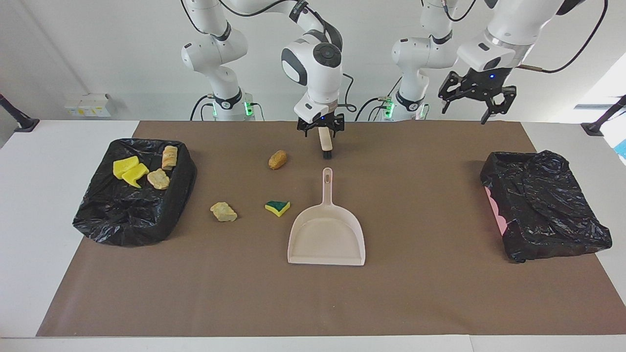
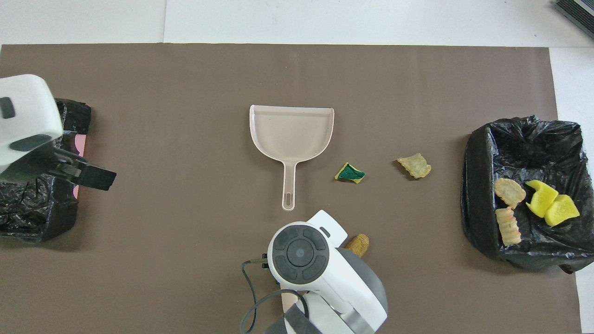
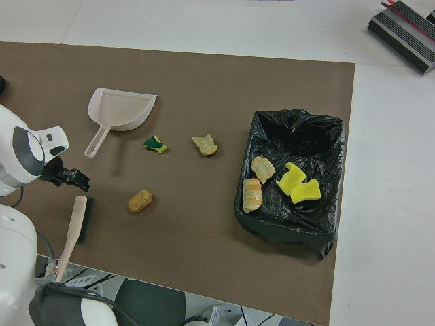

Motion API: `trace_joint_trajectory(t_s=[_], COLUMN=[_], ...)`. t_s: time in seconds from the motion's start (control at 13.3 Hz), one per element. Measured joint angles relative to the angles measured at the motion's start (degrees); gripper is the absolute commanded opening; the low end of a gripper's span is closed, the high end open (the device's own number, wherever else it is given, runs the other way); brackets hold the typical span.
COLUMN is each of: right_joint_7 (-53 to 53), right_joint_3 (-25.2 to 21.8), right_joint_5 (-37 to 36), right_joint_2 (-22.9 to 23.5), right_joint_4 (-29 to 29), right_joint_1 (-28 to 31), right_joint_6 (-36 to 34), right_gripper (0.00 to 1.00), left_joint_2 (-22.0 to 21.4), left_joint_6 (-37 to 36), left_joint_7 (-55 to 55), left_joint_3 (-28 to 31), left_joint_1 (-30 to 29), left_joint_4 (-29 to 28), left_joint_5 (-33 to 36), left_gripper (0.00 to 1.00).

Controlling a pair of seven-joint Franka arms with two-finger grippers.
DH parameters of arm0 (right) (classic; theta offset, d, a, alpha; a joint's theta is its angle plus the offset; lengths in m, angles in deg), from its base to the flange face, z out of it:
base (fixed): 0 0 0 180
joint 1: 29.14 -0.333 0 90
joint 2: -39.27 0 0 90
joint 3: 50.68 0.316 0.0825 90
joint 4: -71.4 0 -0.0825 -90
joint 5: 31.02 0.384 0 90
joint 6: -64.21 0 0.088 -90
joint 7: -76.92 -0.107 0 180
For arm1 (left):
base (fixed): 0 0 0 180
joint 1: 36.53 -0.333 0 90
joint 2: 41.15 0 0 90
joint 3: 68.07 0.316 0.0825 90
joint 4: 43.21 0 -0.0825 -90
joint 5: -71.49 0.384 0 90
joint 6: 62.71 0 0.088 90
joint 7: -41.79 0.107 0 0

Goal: Sweep and dump trash in bin

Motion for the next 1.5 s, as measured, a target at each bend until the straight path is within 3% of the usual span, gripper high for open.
trace_joint_trajectory(t_s=[0.3,0.75,1.05,1.5], right_joint_7=[0.00,0.00,0.00,0.00], right_joint_3=[0.02,0.05,0.06,-0.07], right_joint_5=[7.37,8.74,8.84,8.87], right_joint_2=[-4.87,-5.14,-4.67,-4.51], right_joint_4=[-8.51,-16.07,-19.52,-19.39], right_joint_1=[-4.09,-12.15,-15.87,-15.87], right_joint_6=[0.62,2.57,9.07,9.61], right_gripper=[1.00,1.00,0.77,0.60], left_joint_2=[2.28,11.58,18.75,26.23], left_joint_6=[11.24,22.79,31.39,39.53], left_joint_7=[-10.47,-25.74,-34.58,-46.31], left_joint_3=[-0.14,-0.15,-0.15,-0.10], left_joint_1=[7.96,20.01,25.26,28.15], left_joint_4=[-6.34,-8.22,-9.18,-9.41], left_joint_5=[-0.02,0.83,2.48,7.91], left_gripper=[1.00,1.00,1.00,1.00])
